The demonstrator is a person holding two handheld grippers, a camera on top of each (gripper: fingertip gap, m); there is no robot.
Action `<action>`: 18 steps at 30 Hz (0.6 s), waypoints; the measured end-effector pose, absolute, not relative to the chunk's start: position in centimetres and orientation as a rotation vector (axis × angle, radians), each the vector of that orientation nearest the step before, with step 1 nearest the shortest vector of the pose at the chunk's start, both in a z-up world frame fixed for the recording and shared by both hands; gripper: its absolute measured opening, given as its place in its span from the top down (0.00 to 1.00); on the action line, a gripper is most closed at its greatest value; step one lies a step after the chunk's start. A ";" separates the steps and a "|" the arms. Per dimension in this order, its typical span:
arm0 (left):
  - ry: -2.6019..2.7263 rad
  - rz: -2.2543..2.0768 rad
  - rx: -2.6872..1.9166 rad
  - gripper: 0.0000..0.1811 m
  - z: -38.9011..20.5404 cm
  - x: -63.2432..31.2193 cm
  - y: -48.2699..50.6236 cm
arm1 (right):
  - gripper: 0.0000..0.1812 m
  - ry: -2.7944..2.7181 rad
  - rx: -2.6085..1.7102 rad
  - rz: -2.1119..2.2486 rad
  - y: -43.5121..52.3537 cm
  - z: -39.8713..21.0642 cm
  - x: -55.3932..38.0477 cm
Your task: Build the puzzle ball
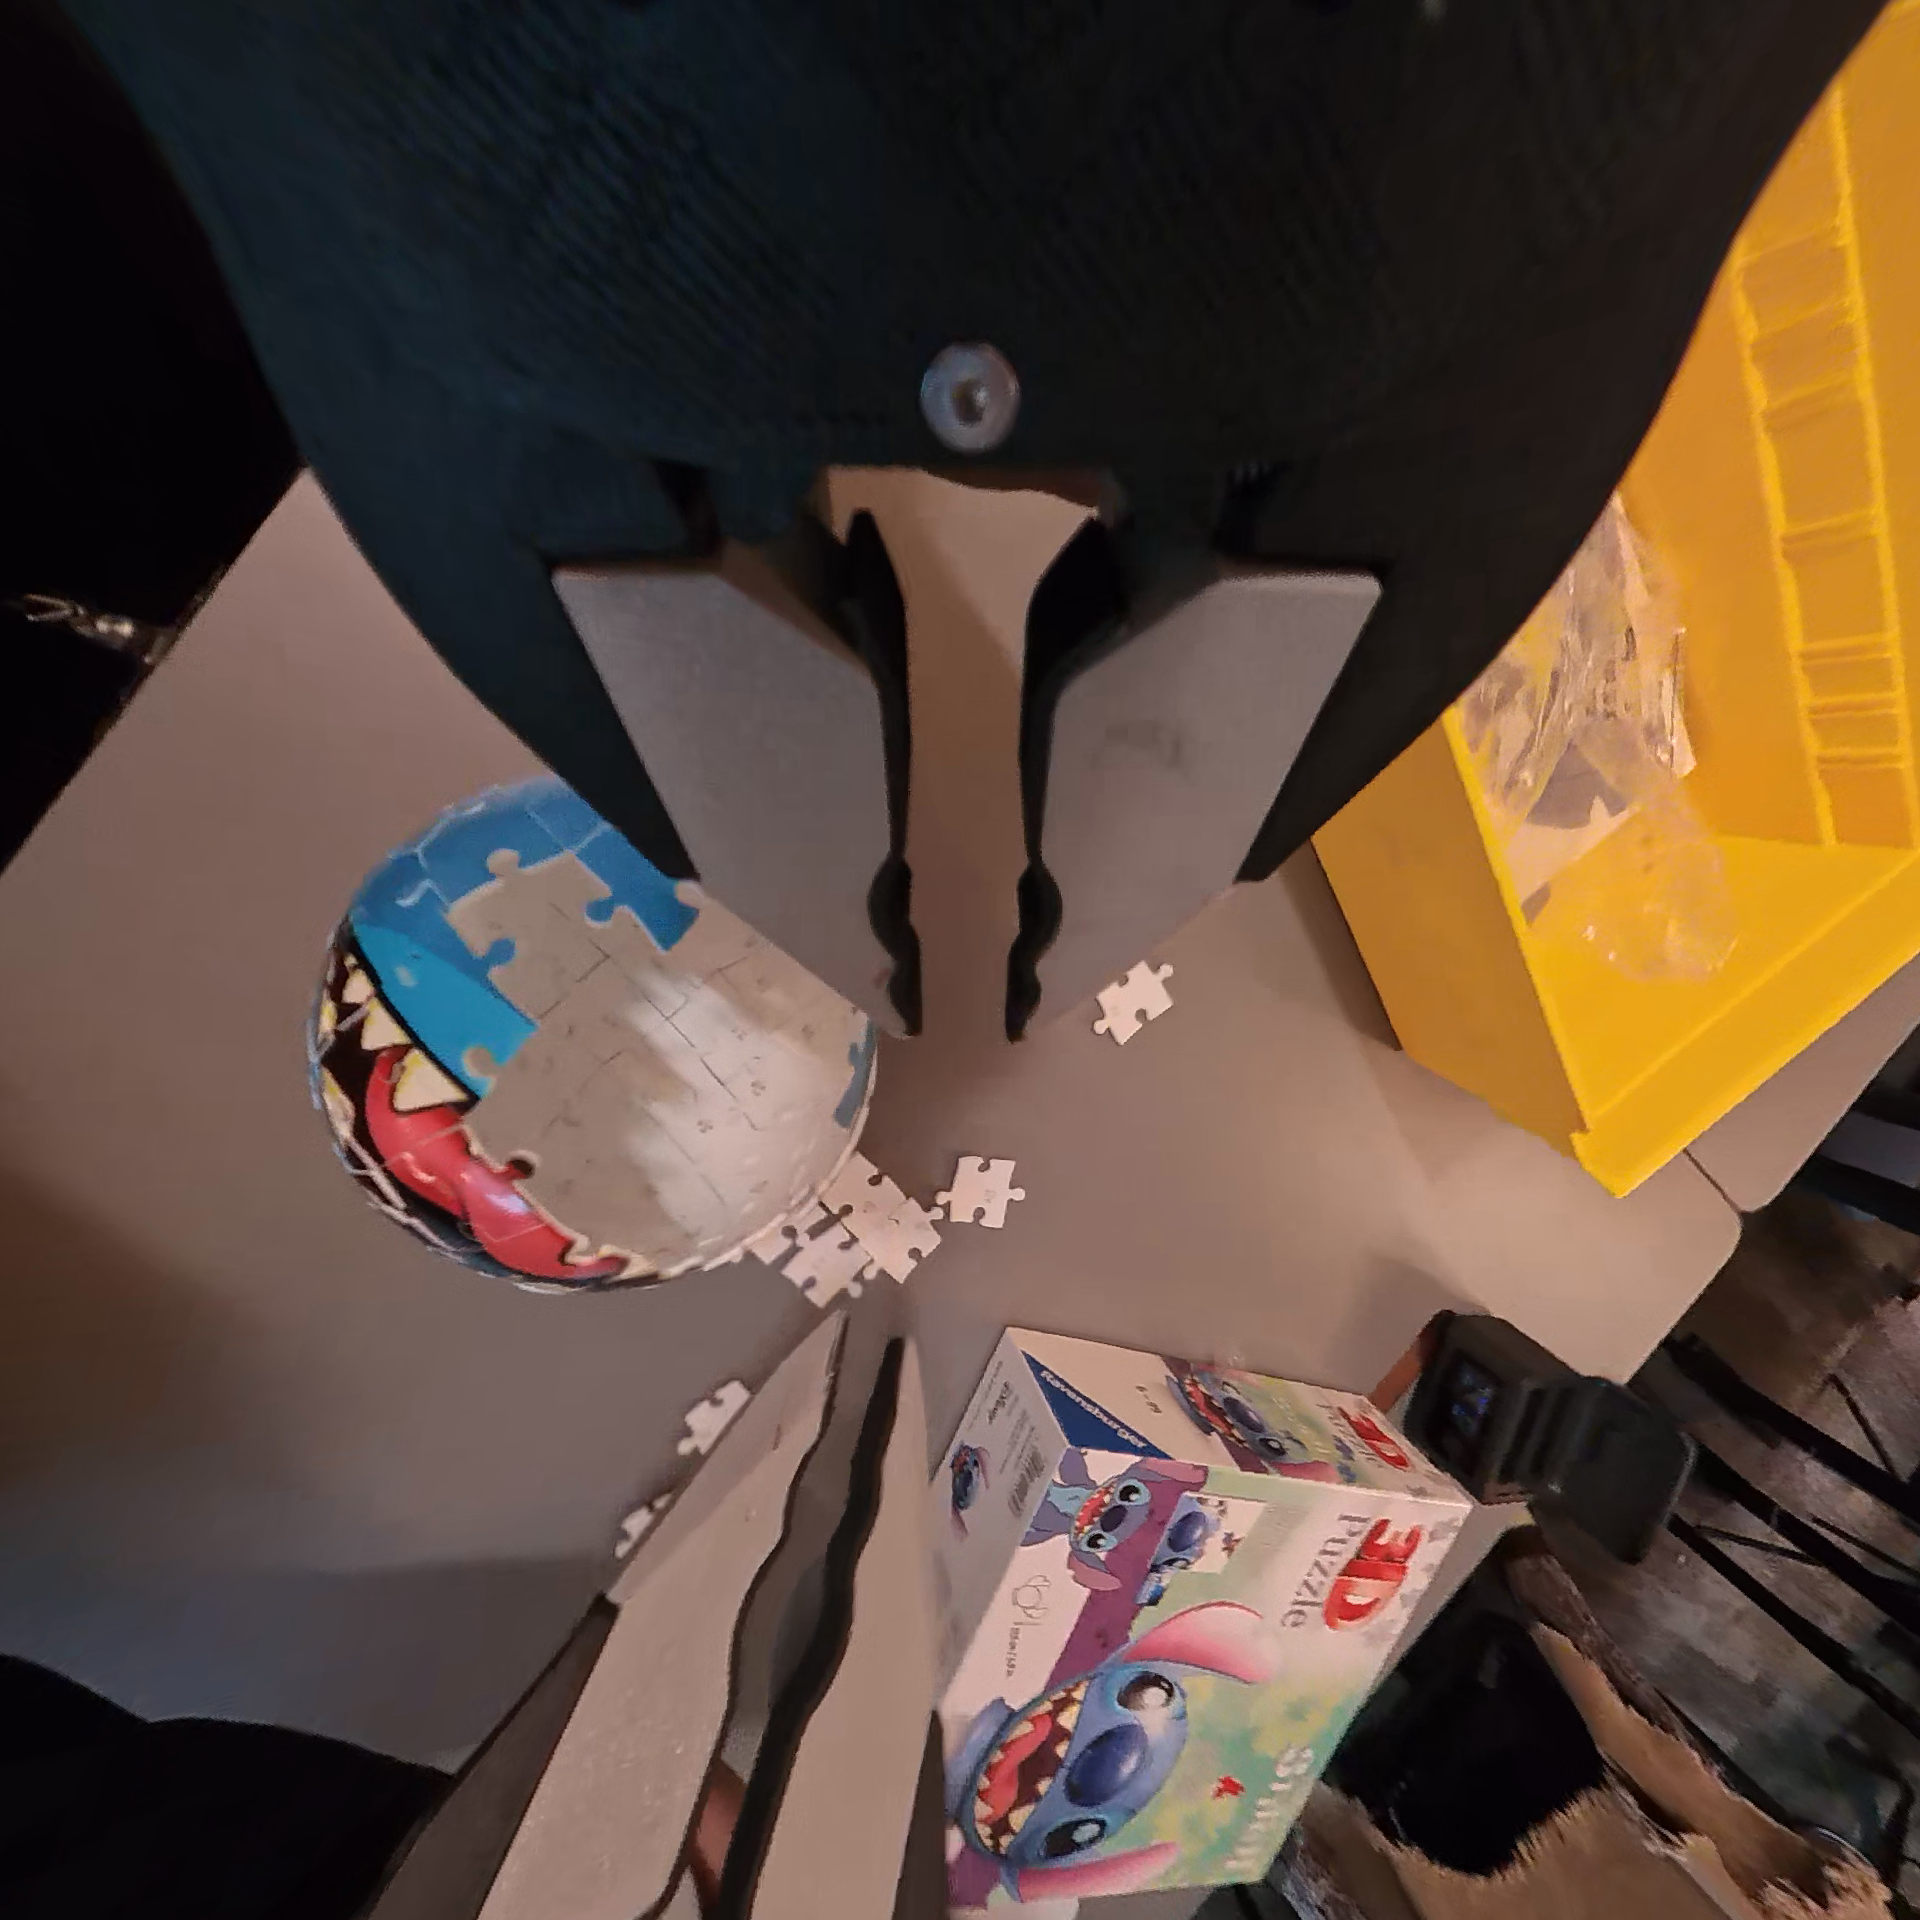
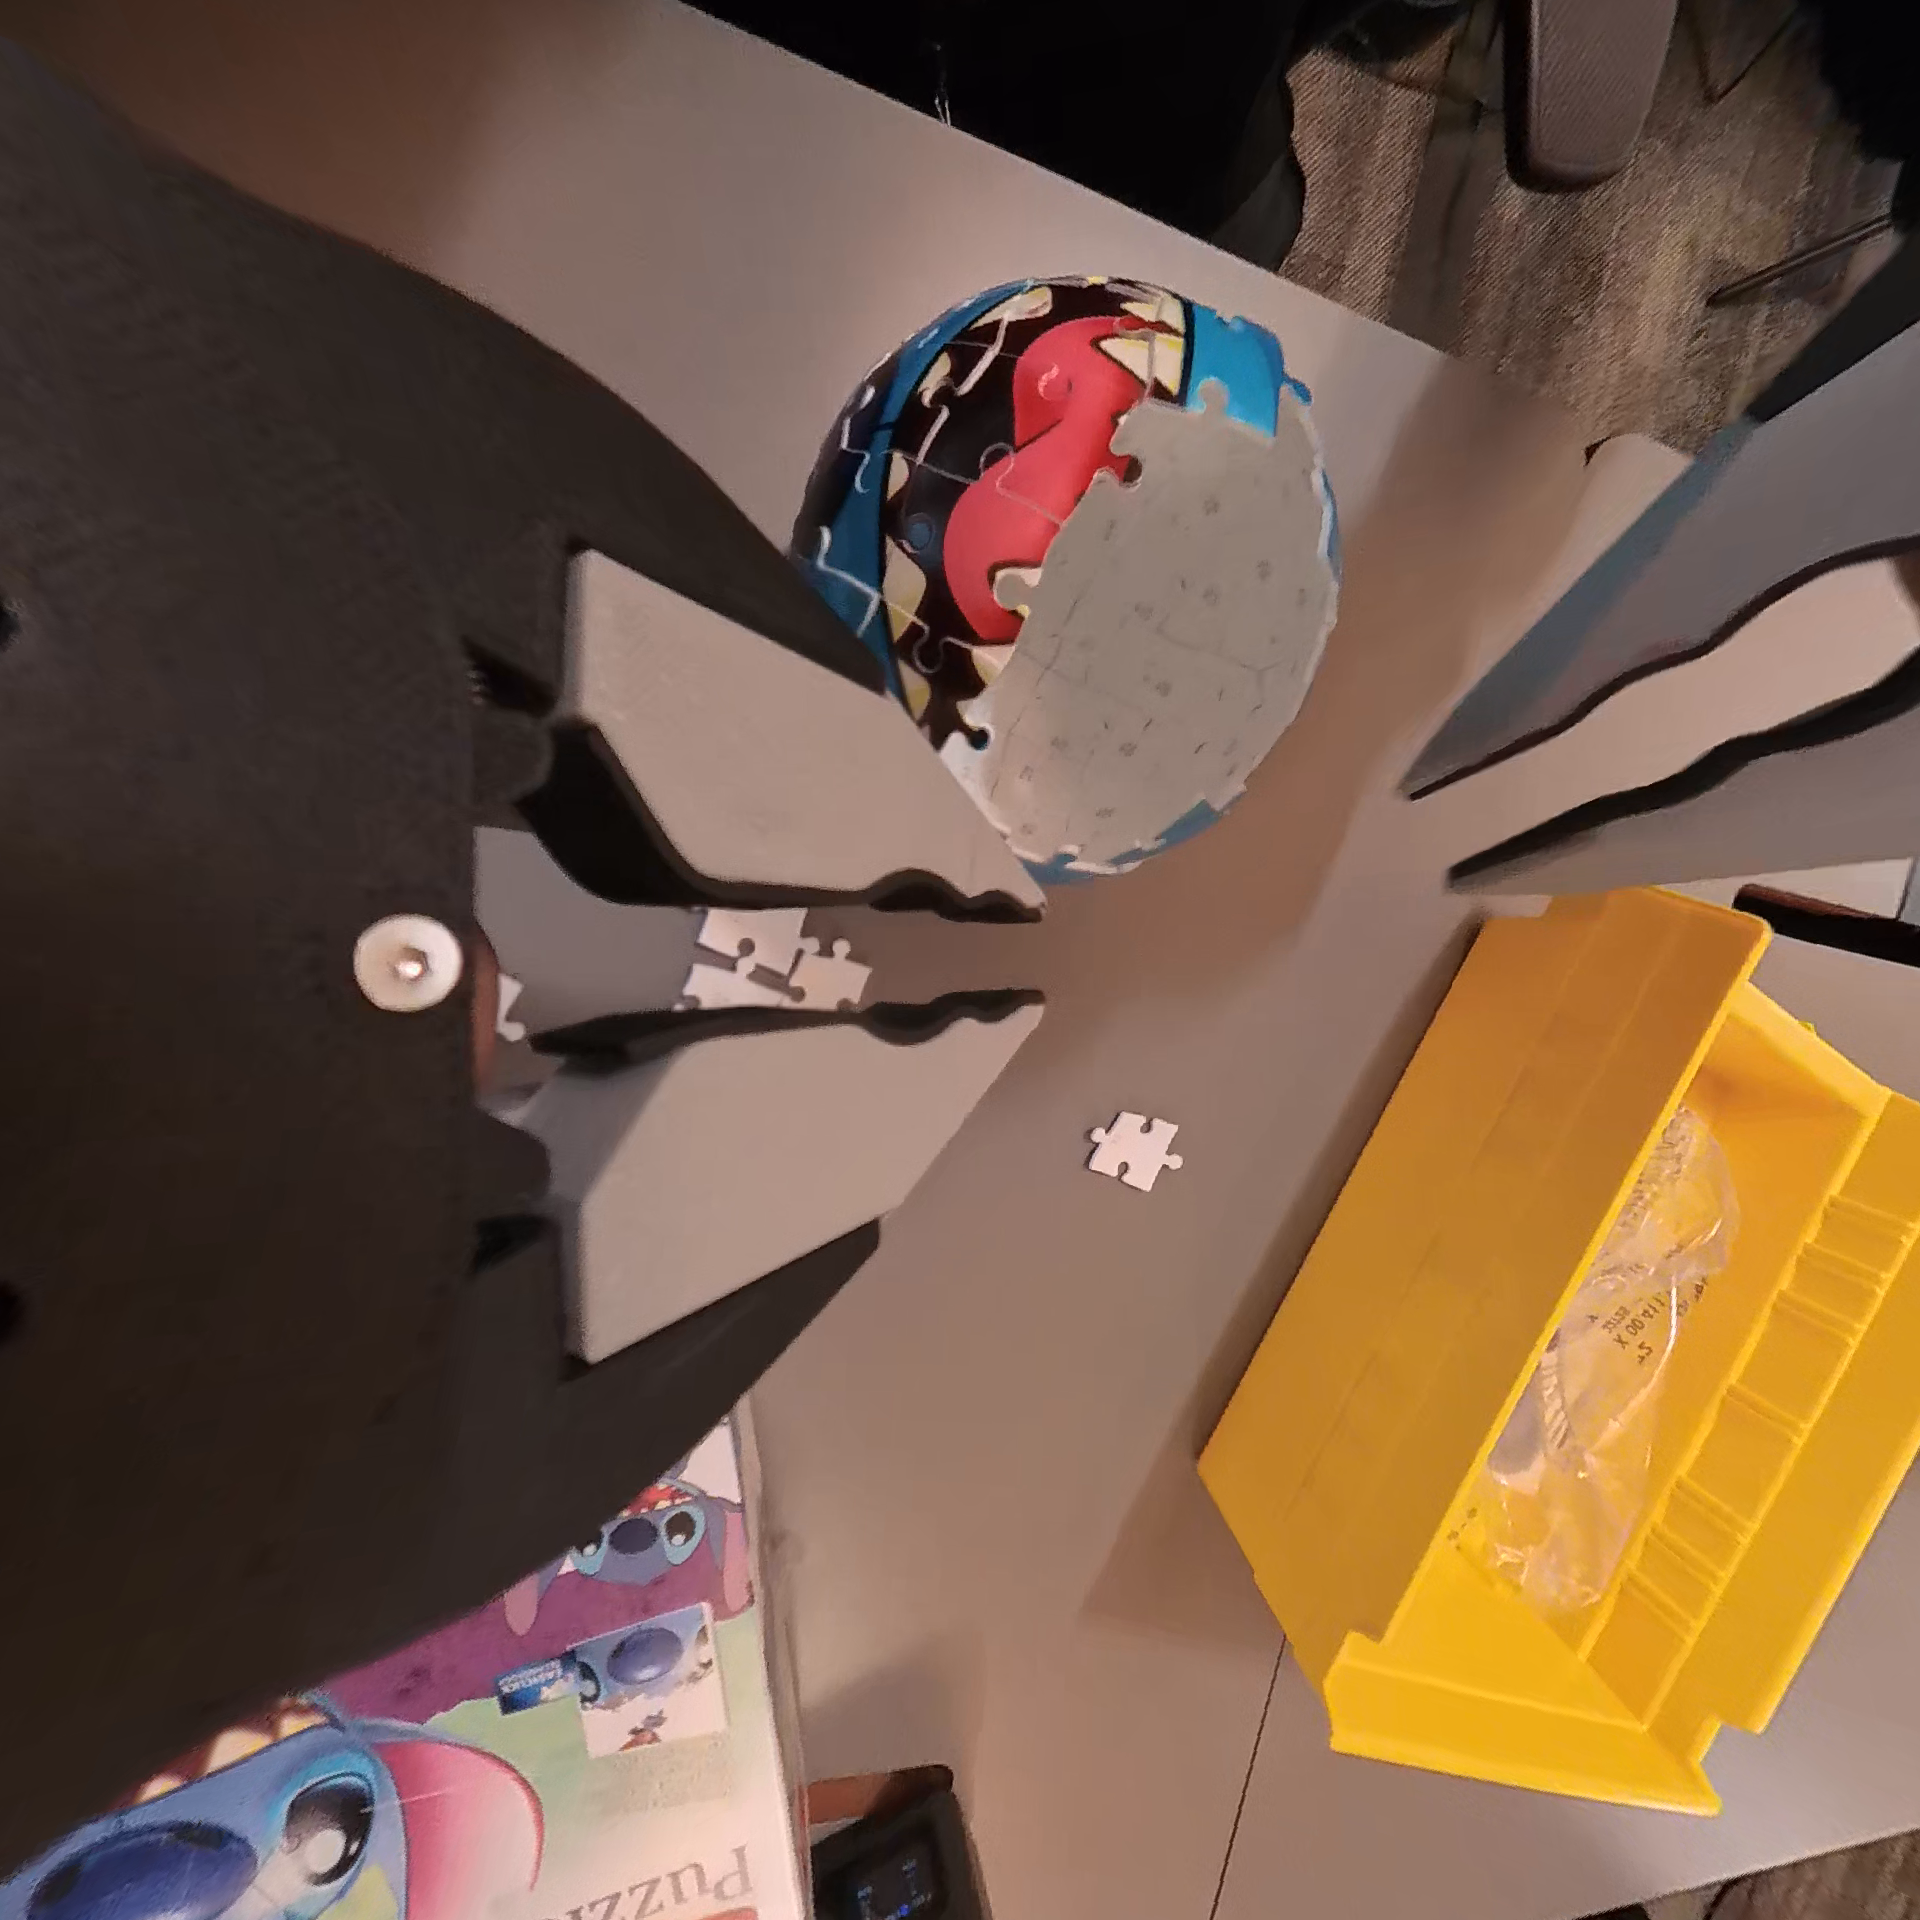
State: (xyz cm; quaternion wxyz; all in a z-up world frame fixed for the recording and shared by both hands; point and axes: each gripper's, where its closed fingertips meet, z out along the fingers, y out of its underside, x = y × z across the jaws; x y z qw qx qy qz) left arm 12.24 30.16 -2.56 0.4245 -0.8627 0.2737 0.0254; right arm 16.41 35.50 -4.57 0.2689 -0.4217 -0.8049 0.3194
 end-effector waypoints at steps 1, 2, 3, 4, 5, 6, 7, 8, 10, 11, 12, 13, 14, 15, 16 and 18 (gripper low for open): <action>0.656 0.056 -2.140 0.92 -2.3 12.0 29.7 | 0.95 -2.174 -1.139 0.849 35.7 -4.6 16.6; 0.627 0.048 -2.126 0.91 -2.3 11.6 29.1 | 0.94 -2.179 -1.142 0.839 35.9 -4.8 16.9; 0.602 0.046 -2.121 0.89 -2.4 11.2 28.4 | 0.94 -2.189 -1.152 0.832 36.1 -5.0 17.4; 0.588 0.047 -2.124 0.85 -2.8 10.7 27.6 | 0.94 -2.210 -1.171 0.827 36.3 -5.5 18.0; 0.584 0.042 -2.128 0.79 -3.3 10.4 26.7 | 0.92 -2.241 -1.197 0.818 36.5 -6.2 18.7; 0.588 0.026 -2.133 0.73 -4.0 10.3 25.7 | 0.91 -2.272 -1.218 0.801 36.8 -6.8 19.6; 0.594 0.005 -2.138 0.68 -4.6 10.1 24.6 | 0.89 -2.289 -1.226 0.776 37.1 -7.3 20.4; 0.600 -0.020 -2.133 0.65 -5.3 10.1 23.7 | 0.86 -2.291 -1.221 0.754 37.5 -7.6 21.0; 0.603 -0.104 -2.095 0.63 -6.4 10.3 22.3 | 0.79 -2.261 -1.211 0.744 38.0 -7.7 22.1; 0.591 -0.153 -2.083 0.62 -7.0 10.4 21.9 | 0.78 -2.231 -1.226 0.759 38.2 -7.7 22.5; 0.554 -0.207 -2.075 0.62 -7.6 10.4 21.7 | 0.76 -2.198 -1.252 0.783 38.3 -7.7 22.9; 0.510 -0.275 -2.072 0.61 -8.3 10.5 21.6 | 0.74 -2.156 -1.291 0.789 38.6 -7.8 23.3; 0.463 -0.340 -2.077 0.59 -9.1 10.6 21.6 | 0.72 -2.101 -1.344 0.770 39.2 -8.1 23.7; 0.419 -0.376 -2.086 0.56 -9.9 10.4 21.8 | 0.67 -2.032 -1.392 0.759 39.8 -8.4 24.3; 0.380 -0.375 -2.094 0.54 -10.7 10.0 22.1 | 0.64 -1.947 -1.417 0.773 40.3 -8.6 24.8; 0.337 -0.310 -2.082 0.51 -11.9 9.2 23.0 | 0.63 -1.765 -1.439 0.773 41.7 -8.8 25.9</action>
